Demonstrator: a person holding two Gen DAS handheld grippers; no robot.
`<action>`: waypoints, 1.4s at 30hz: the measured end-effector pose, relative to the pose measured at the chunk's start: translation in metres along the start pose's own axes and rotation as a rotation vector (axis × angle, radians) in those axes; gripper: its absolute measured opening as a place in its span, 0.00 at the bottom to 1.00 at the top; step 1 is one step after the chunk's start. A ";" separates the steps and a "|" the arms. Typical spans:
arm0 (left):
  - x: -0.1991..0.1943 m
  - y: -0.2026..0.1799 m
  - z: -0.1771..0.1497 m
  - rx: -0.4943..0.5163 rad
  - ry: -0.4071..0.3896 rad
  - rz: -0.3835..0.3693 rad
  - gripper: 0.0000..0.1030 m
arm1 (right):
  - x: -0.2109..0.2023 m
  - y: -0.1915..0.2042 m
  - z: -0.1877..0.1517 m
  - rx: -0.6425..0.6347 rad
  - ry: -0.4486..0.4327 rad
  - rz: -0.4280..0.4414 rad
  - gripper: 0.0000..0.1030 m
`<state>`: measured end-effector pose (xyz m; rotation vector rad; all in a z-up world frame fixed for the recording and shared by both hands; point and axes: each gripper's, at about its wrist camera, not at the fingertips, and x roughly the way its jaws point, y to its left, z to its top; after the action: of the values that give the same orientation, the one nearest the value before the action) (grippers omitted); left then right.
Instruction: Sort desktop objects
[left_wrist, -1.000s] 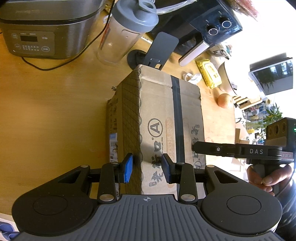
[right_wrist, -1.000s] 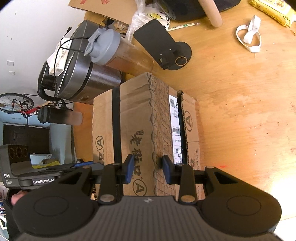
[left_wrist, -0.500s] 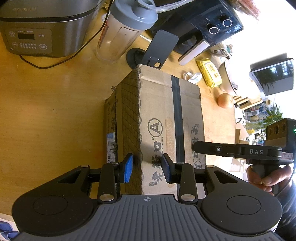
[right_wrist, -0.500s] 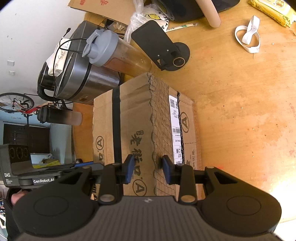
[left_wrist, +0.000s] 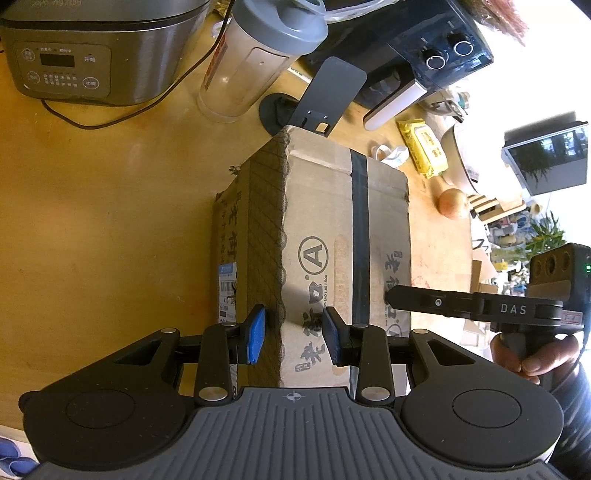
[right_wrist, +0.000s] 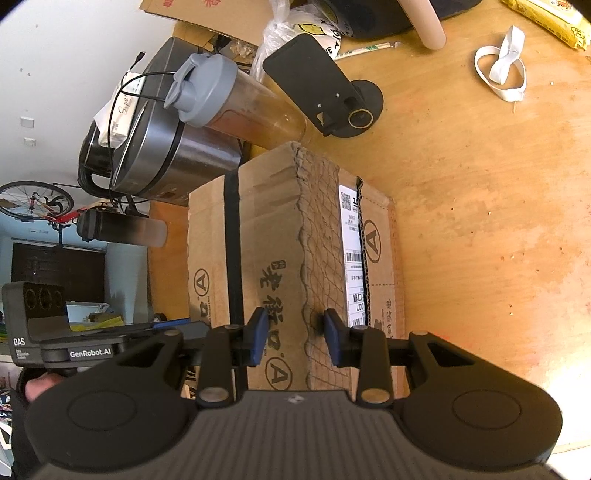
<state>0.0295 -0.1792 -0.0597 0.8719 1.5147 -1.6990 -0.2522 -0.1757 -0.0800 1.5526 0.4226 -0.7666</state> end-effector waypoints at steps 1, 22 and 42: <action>0.000 0.001 0.001 -0.002 0.001 -0.003 0.32 | 0.000 0.000 0.000 0.001 -0.002 0.002 0.36; -0.003 0.004 0.000 -0.001 -0.007 0.070 1.00 | -0.004 -0.011 -0.005 0.046 -0.050 0.003 1.00; -0.057 -0.014 -0.012 0.012 -0.042 0.181 1.00 | -0.062 0.025 -0.021 -0.005 -0.081 -0.010 1.00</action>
<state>0.0484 -0.1623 -0.0055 0.9441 1.3564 -1.5866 -0.2741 -0.1478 -0.0194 1.5100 0.3719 -0.8325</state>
